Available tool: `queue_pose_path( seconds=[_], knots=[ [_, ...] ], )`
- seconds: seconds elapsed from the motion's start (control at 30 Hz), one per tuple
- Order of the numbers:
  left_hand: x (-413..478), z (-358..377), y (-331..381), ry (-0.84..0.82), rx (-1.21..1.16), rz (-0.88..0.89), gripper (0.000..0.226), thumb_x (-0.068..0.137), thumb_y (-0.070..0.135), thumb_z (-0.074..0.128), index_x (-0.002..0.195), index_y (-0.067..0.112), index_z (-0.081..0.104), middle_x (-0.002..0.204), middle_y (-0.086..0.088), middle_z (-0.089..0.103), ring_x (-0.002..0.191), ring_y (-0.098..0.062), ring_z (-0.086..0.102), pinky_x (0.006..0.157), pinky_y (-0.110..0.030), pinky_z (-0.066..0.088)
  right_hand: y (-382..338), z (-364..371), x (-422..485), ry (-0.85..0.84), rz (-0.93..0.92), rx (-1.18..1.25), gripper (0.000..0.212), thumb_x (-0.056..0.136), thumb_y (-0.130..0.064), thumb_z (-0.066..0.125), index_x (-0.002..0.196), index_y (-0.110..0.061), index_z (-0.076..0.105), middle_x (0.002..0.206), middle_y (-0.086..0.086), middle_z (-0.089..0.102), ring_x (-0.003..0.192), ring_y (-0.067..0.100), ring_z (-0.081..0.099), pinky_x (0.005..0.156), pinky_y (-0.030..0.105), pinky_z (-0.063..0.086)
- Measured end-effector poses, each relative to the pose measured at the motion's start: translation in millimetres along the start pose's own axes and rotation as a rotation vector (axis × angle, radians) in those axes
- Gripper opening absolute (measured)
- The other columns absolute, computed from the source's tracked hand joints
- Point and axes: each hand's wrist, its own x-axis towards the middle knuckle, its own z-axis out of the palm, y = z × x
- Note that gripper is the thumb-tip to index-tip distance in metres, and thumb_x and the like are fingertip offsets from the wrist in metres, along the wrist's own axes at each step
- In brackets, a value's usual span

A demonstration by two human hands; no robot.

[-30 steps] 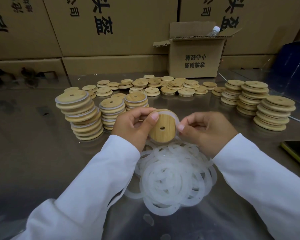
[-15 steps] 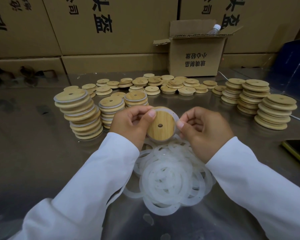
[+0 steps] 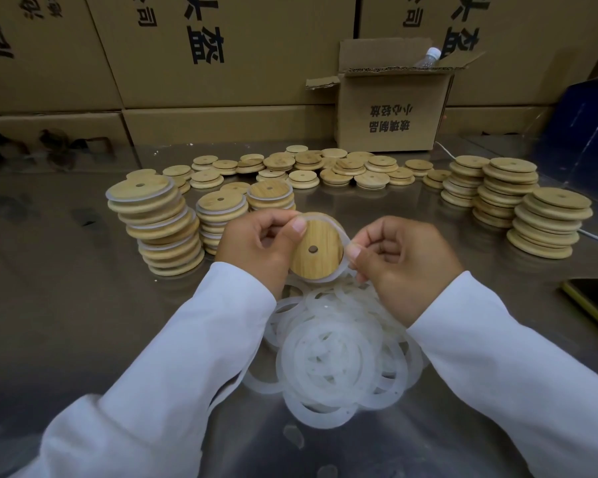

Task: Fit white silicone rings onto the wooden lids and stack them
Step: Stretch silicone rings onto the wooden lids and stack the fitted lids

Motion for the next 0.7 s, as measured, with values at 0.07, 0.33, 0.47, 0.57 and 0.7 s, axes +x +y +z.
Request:
queue_pose_path(
  seconds=[0.07, 0.33, 0.47, 0.57, 0.7],
  knots=[
    [0.0, -0.3, 0.1, -0.014, -0.025, -0.012, 0.014, 0.087, 0.014, 0.058, 0.08, 0.025, 0.065, 0.079, 0.001, 0.066, 0.073, -0.008, 0.061, 0.059, -0.018, 0.052, 0.3, -0.2, 0.5, 0.009, 0.0, 0.004, 0.018, 0.083, -0.011, 0.063, 0.069, -0.021, 0.059, 0.069, 0.003, 0.065, 0.065, 0.022, 0.063, 0.067, 0.031, 0.055],
    [0.1, -0.3, 0.0, -0.034, -0.047, -0.018, 0.013, 0.088, 0.015, 0.057, 0.082, 0.023, 0.065, 0.08, 0.003, 0.067, 0.074, -0.008, 0.061, 0.061, -0.015, 0.051, 0.4, -3.7, 0.6, 0.004, 0.043, 0.037, 0.017, 0.083, -0.012, 0.064, 0.069, -0.02, 0.06, 0.066, 0.002, 0.066, 0.051, 0.003, 0.059, 0.062, 0.022, 0.052],
    [-0.9, -0.8, -0.7, -0.043, -0.072, -0.026, 0.011, 0.087, 0.015, 0.059, 0.083, 0.021, 0.066, 0.082, -0.004, 0.068, 0.078, -0.017, 0.063, 0.07, -0.031, 0.054, 1.7, -3.7, 0.5, -0.013, 0.029, 0.059, 0.017, 0.081, -0.012, 0.067, 0.067, -0.021, 0.062, 0.062, 0.0, 0.066, 0.052, 0.005, 0.06, 0.06, 0.02, 0.053],
    [-1.1, -0.1, -0.7, -0.068, -0.085, -0.037, 0.013, 0.086, 0.015, 0.059, 0.079, 0.024, 0.066, 0.077, -0.002, 0.068, 0.073, -0.014, 0.063, 0.061, -0.025, 0.055, 3.9, -5.6, 1.1, -0.018, 0.048, 0.091, 0.019, 0.08, -0.012, 0.068, 0.065, -0.022, 0.063, 0.056, -0.001, 0.066, 0.049, 0.004, 0.059, 0.057, 0.017, 0.052],
    [-1.0, 0.0, -2.4, -0.07, -0.122, -0.071, 0.011, 0.086, 0.016, 0.059, 0.082, 0.022, 0.068, 0.08, -0.004, 0.069, 0.077, -0.018, 0.065, 0.061, -0.029, 0.056, 4.2, -8.4, 2.7, -0.031, 0.092, 0.144, 0.013, 0.079, -0.013, 0.069, 0.068, -0.019, 0.064, 0.058, 0.001, 0.066, 0.051, 0.007, 0.06, 0.063, 0.026, 0.054]
  ],
)
